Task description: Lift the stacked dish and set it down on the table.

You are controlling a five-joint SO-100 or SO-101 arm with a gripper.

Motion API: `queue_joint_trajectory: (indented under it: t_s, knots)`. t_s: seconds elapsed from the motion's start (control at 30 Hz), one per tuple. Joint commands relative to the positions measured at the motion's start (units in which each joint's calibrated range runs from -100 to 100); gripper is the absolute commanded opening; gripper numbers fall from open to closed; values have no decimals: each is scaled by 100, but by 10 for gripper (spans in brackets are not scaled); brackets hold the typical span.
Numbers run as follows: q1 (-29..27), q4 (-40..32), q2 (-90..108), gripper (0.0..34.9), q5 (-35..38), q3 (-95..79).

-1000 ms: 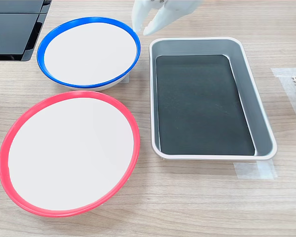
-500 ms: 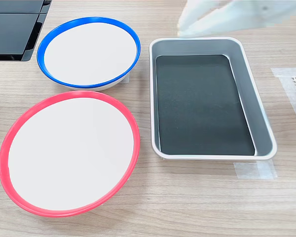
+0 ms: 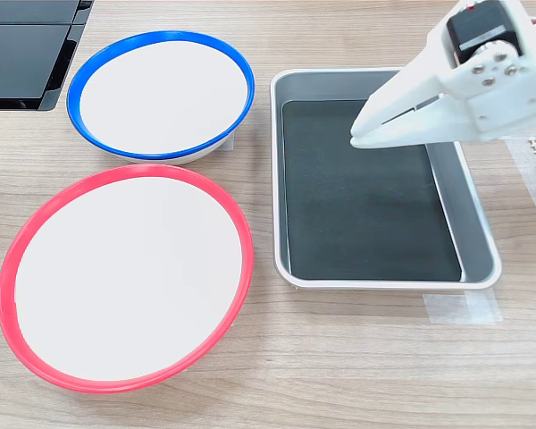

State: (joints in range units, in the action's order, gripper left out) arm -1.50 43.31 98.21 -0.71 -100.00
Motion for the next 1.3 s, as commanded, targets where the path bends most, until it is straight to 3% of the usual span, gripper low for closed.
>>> queue_joint_trajectory:
  t_s: [0.0,1.27]
  knots:
    - [5,337,85,0,0,0]
    - [-71,419,85,3,15,0]
